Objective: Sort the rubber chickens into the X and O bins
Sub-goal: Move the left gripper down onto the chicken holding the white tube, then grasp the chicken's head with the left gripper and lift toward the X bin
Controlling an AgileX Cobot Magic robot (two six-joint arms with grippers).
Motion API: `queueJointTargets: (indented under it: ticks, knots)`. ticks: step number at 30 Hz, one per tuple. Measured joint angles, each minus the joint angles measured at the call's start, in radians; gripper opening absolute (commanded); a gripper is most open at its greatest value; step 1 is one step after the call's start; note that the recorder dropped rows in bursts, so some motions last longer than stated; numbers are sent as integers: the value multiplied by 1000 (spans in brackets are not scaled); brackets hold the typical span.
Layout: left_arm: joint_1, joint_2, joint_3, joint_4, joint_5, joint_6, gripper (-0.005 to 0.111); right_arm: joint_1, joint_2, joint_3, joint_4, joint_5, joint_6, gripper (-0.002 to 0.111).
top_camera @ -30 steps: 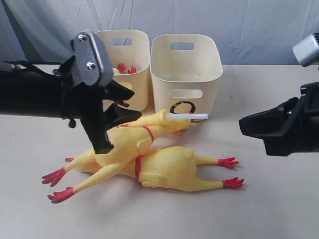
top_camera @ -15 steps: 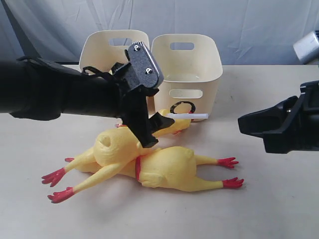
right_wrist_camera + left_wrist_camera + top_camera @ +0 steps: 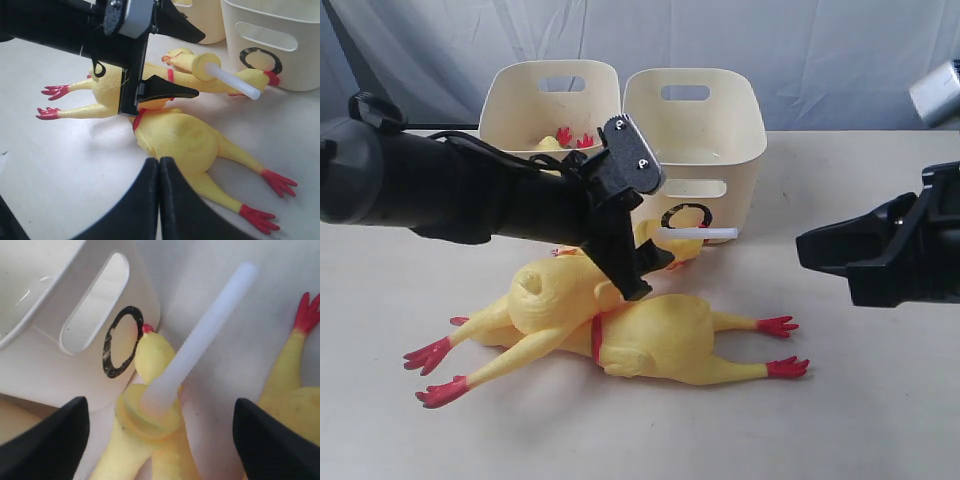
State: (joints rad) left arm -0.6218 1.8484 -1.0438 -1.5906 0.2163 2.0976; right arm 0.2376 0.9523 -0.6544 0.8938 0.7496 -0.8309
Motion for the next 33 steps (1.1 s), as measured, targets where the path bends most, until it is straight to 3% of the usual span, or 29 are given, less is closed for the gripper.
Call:
queueJointTargets:
  ticks: [33]
  knots:
    - [-6,126,-86,0,-20,0,71,0,0,0,17,7,0,-1]
